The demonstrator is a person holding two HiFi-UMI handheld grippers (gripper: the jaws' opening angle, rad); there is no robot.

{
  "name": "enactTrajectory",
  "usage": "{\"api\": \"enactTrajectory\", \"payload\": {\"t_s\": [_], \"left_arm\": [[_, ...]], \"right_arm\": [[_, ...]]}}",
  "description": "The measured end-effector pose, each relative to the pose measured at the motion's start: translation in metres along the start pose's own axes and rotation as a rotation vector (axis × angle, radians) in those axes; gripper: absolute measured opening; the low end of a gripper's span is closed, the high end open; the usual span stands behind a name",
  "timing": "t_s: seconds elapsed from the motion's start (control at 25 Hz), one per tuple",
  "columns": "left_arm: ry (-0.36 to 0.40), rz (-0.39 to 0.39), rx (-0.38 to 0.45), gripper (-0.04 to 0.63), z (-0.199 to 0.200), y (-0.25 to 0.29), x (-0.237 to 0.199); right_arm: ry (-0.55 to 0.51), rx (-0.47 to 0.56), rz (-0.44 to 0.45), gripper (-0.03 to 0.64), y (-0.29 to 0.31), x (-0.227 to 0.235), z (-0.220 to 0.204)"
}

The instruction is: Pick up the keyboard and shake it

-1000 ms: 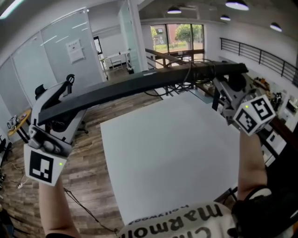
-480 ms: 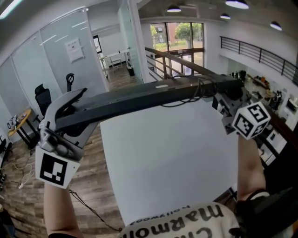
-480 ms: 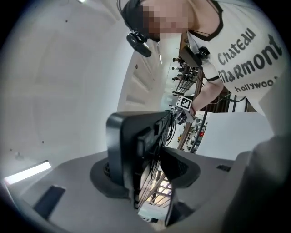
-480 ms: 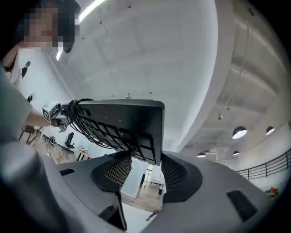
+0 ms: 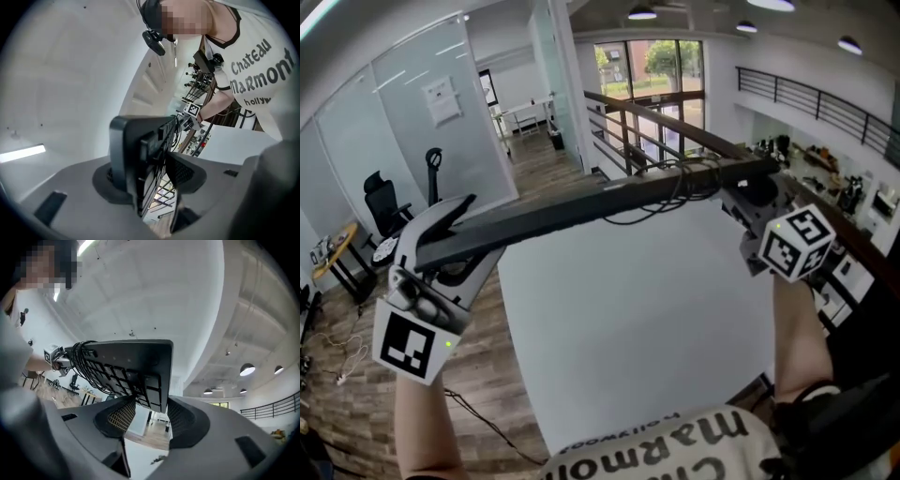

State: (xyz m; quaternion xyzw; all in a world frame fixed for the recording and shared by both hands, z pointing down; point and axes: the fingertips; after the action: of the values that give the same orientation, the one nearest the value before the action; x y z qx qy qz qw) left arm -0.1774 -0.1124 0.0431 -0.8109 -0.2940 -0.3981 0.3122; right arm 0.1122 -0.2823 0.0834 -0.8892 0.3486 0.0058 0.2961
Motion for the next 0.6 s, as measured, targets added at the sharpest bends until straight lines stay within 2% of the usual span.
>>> {"api": "enactTrajectory", "payload": {"t_s": [0.2, 0.44, 0.6], "left_arm": [[-0.132, -0.010, -0.017, 0.207, -0.035, -0.042, 0.056], [-0.321, -0.026, -0.074, 0.212, -0.072, -0.039, 0.078], [-0.404, -0.043, -0.107, 0.215, -0.083, -0.037, 0.088]], "right_arm": [[0.017, -0.090, 0.003, 0.222, -0.046, -0.040, -0.046], [0.061, -0.243, -0.007, 0.222, -0.062, -0.039, -0.088], [0.104, -0.345, -0.019, 0.222, -0.073, -0.040, -0.106]]}}
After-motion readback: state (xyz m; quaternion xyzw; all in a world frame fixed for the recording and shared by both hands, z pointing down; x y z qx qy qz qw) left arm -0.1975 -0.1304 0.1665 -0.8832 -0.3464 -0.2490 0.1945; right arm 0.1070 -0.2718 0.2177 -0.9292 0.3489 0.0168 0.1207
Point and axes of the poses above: the fingertips, and each gripper's own axes: y forward along the fingers, x to its right, z out of its top, and after that the axes turned 14 degrees about x, right-handed
